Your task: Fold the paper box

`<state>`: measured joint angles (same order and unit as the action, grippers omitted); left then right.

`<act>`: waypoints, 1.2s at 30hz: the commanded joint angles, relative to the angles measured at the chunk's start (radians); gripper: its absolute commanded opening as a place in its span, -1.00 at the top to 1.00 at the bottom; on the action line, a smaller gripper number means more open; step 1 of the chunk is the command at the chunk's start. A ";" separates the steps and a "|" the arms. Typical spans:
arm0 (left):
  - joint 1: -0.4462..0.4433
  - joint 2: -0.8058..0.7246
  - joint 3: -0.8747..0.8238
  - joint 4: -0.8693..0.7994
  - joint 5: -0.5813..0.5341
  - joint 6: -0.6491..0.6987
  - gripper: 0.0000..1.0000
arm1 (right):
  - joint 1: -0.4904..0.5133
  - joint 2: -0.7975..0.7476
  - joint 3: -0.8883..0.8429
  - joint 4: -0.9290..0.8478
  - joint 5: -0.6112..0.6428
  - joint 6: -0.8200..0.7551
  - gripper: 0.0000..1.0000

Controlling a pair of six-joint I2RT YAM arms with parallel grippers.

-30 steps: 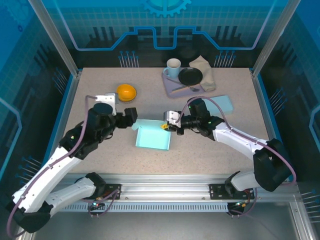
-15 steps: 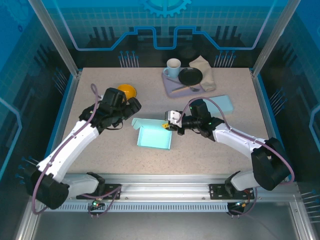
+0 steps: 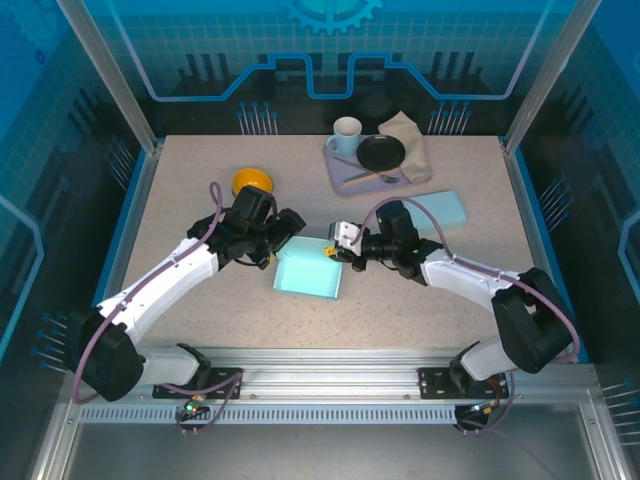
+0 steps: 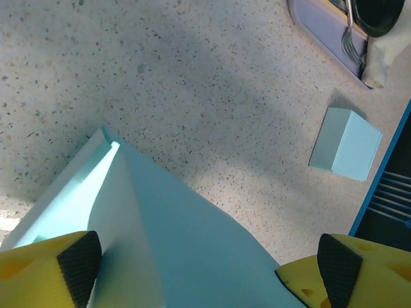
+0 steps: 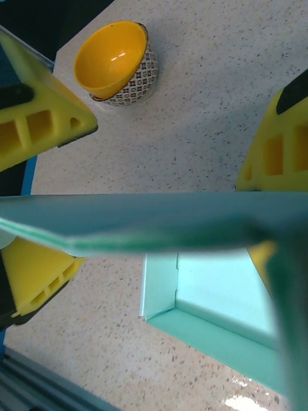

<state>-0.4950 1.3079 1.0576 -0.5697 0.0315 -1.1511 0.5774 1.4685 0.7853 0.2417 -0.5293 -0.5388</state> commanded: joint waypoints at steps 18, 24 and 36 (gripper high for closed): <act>-0.065 0.053 -0.178 0.021 -0.104 0.028 -0.21 | 0.064 0.083 -0.032 -0.080 0.168 -0.040 0.45; -0.087 0.047 -0.198 0.019 -0.142 0.006 -0.18 | 0.064 0.063 -0.015 -0.167 0.138 -0.006 0.27; -0.087 0.021 -0.238 0.004 -0.182 -0.009 -0.17 | 0.064 0.018 -0.007 -0.265 0.100 0.057 0.12</act>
<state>-0.5755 1.3441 0.8547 -0.4843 -0.1013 -1.1538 0.6369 1.5135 0.7555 0.0151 -0.4007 -0.5133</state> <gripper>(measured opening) 0.586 0.438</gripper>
